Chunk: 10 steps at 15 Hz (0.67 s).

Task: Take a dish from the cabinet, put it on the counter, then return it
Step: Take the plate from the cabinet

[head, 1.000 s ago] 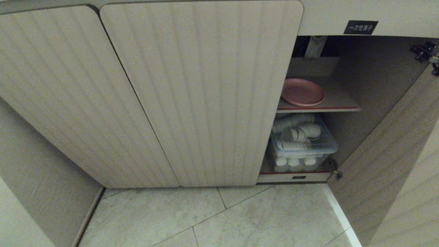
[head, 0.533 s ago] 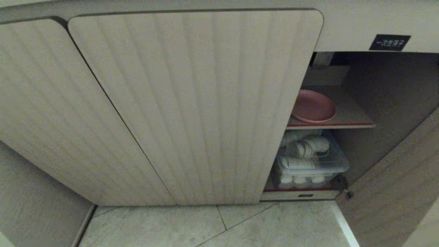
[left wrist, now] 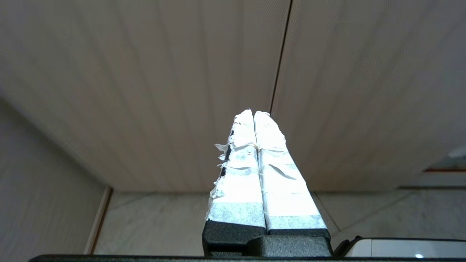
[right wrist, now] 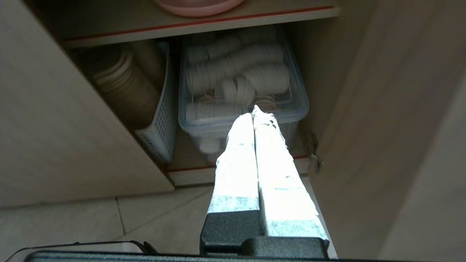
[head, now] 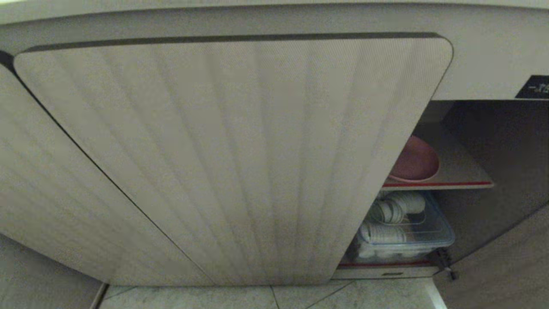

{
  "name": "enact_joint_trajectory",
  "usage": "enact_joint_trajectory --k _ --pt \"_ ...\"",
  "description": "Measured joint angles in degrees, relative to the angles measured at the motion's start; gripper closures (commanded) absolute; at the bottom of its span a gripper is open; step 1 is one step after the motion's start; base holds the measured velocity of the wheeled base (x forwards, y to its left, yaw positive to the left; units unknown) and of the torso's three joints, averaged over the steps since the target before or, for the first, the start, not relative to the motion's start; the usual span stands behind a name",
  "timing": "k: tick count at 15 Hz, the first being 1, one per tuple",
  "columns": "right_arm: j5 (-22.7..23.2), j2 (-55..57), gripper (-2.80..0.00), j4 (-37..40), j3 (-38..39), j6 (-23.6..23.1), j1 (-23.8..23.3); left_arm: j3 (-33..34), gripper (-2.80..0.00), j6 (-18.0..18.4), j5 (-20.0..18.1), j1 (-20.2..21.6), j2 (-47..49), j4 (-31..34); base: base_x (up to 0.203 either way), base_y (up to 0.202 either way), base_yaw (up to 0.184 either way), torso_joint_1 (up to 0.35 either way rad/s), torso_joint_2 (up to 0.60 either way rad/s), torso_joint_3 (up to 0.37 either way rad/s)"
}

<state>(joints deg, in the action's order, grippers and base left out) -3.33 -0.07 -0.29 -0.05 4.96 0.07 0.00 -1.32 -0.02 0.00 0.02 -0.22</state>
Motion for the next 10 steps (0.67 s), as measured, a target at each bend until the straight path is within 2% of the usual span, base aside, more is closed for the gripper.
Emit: enact_joint_trajectory --k 10 --pt "0.05 0.0 0.0 -0.02 0.0 0.0 0.0 0.0 0.0 0.0 0.02 0.0 0.0 0.06 0.0 0.0 0.0 0.0 0.0 0.0"
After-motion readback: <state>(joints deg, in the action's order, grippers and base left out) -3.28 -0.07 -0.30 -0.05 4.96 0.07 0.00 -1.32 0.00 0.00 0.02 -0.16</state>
